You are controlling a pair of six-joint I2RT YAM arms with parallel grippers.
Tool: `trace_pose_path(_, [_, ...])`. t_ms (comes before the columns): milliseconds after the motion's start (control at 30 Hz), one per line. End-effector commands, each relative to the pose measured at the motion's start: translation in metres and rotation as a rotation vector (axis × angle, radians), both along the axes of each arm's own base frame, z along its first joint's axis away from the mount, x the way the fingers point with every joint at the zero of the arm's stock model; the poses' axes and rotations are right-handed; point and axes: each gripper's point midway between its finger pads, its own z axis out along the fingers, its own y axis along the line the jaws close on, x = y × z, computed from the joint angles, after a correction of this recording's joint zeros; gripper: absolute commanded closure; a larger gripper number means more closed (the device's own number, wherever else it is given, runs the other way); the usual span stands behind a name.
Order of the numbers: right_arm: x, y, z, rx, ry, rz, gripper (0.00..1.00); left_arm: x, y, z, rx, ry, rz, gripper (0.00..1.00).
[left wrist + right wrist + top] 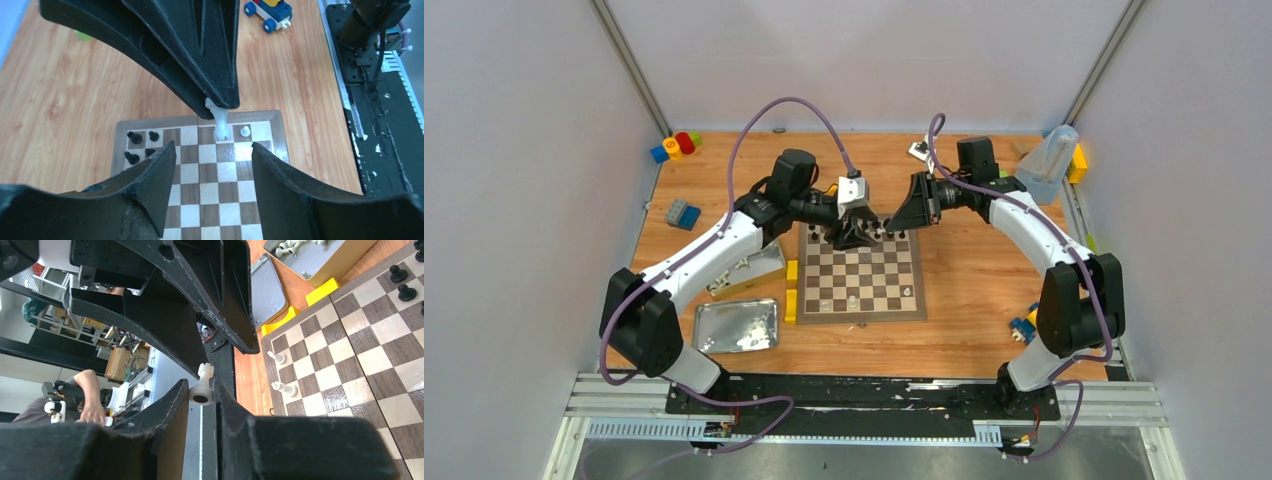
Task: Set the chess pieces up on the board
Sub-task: Place the chess piece on the chessboard.
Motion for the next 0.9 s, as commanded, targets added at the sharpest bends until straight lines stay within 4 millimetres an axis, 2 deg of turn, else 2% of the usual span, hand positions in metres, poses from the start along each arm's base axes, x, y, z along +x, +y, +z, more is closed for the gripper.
trace_pose_path(0, [-0.006, -0.002, 0.013, 0.044, -0.043, 0.028, 0.9, 0.004, -0.012, 0.018, -0.066, -0.065, -0.027, 0.38])
trace_pose_path(267, [-0.003, -0.002, 0.01, 0.043, -0.03, 0.023, 0.9, -0.002, -0.017, 0.012, -0.041, -0.059, -0.041, 0.49])
trace_pose_path(567, [0.0, -0.003, 0.004, 0.034, -0.026, 0.009, 0.9, -0.005, -0.016, 0.014, -0.033, -0.052, -0.039, 0.62])
trace_pose_path(867, [0.003, -0.003, -0.003, 0.023, -0.023, -0.004, 0.9, -0.004, -0.018, 0.016, -0.023, -0.052, -0.034, 0.65])
